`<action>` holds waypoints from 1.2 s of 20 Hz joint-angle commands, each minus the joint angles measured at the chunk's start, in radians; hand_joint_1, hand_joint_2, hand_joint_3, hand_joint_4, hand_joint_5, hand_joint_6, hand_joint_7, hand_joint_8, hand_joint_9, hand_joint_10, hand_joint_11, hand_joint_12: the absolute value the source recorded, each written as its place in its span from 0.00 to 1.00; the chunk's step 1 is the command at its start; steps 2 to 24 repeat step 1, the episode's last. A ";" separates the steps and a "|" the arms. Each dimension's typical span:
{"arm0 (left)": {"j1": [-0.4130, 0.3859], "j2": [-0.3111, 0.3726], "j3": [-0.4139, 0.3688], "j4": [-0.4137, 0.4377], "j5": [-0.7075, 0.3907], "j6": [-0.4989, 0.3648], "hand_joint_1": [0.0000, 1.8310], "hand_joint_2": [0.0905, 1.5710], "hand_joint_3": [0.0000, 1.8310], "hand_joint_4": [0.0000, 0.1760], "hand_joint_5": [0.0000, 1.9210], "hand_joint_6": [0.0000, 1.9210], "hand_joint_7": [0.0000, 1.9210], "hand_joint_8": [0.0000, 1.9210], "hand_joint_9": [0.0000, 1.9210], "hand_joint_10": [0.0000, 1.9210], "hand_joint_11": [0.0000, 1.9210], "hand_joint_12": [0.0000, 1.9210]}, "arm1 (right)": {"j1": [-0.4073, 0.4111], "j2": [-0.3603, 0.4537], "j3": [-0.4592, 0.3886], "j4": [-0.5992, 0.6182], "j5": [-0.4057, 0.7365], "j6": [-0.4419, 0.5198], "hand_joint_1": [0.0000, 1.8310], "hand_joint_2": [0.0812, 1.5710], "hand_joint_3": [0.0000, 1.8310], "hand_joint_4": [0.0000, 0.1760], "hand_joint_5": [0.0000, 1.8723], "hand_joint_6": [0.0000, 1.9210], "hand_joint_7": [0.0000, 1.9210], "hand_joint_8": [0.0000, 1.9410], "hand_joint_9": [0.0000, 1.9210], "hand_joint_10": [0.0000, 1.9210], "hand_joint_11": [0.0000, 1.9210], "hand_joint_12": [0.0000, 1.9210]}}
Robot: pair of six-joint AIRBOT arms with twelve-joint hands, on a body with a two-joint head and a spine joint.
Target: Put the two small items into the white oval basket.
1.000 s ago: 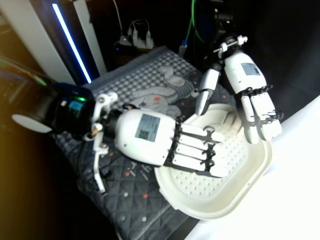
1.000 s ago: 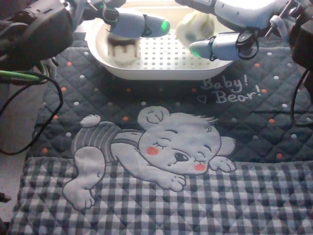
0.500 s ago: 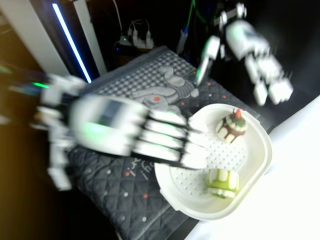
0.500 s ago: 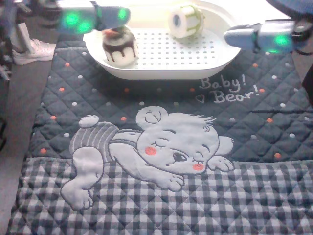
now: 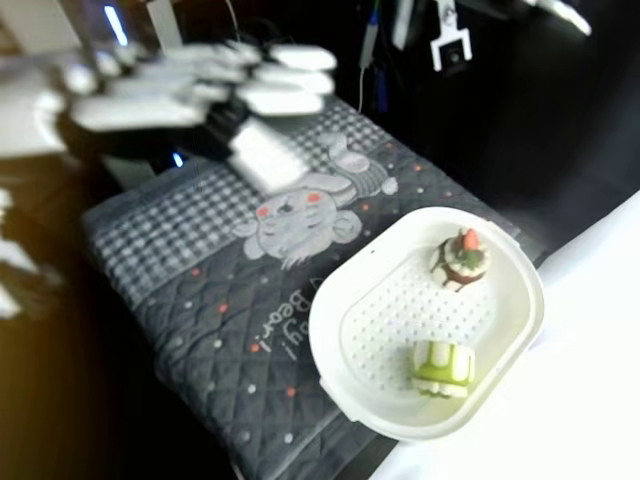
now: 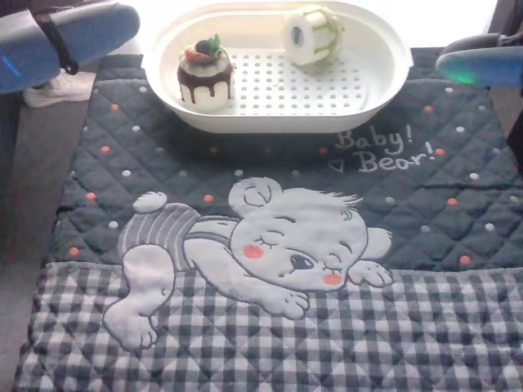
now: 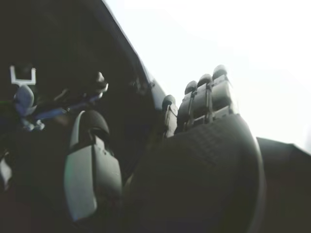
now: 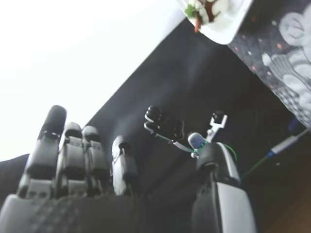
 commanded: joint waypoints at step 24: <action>0.004 0.009 0.004 -0.007 -0.161 -0.027 0.21 0.71 0.01 1.00 0.00 0.00 0.00 0.00 0.00 0.00 0.00 0.00 | -0.048 0.022 0.015 0.024 0.228 0.092 0.16 0.65 0.00 0.85 0.00 0.00 0.00 0.00 0.00 0.00 0.00 0.26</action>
